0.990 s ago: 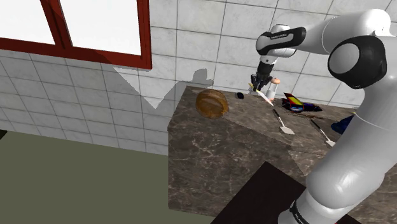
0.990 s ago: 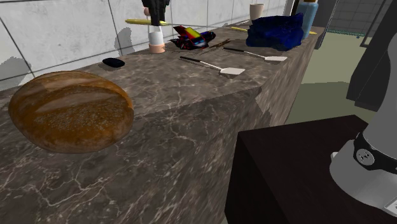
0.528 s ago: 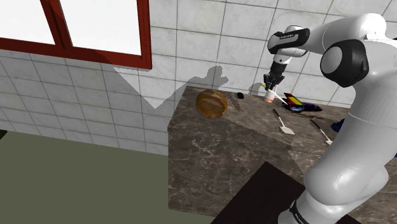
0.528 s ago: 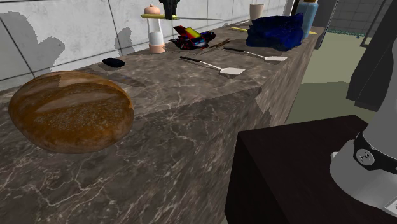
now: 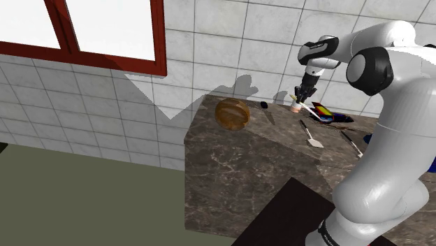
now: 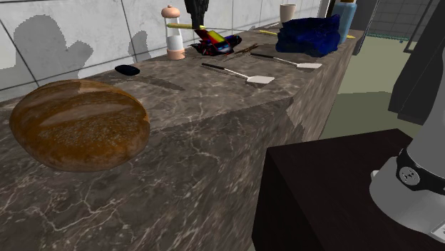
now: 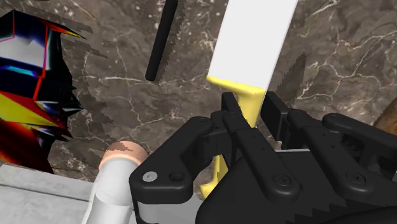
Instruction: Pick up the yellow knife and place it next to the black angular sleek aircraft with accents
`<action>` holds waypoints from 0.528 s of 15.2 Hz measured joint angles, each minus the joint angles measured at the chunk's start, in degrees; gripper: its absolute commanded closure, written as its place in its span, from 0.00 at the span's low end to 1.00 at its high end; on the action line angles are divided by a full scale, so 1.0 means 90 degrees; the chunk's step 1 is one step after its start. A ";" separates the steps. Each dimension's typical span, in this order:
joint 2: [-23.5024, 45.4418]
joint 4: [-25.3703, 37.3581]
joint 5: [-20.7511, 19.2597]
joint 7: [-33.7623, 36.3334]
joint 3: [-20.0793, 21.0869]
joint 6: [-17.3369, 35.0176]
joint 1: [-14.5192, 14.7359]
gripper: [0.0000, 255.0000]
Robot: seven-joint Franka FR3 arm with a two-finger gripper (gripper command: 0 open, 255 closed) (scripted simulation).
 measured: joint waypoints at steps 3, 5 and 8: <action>0.0031 -0.0211 0.0021 -0.0014 0.0013 0.0239 0.0011 1.00; 0.0074 -0.0327 0.0047 -0.0034 0.0020 0.0393 0.0009 1.00; 0.0145 -0.0501 0.0089 -0.0062 0.0035 0.0632 0.0010 1.00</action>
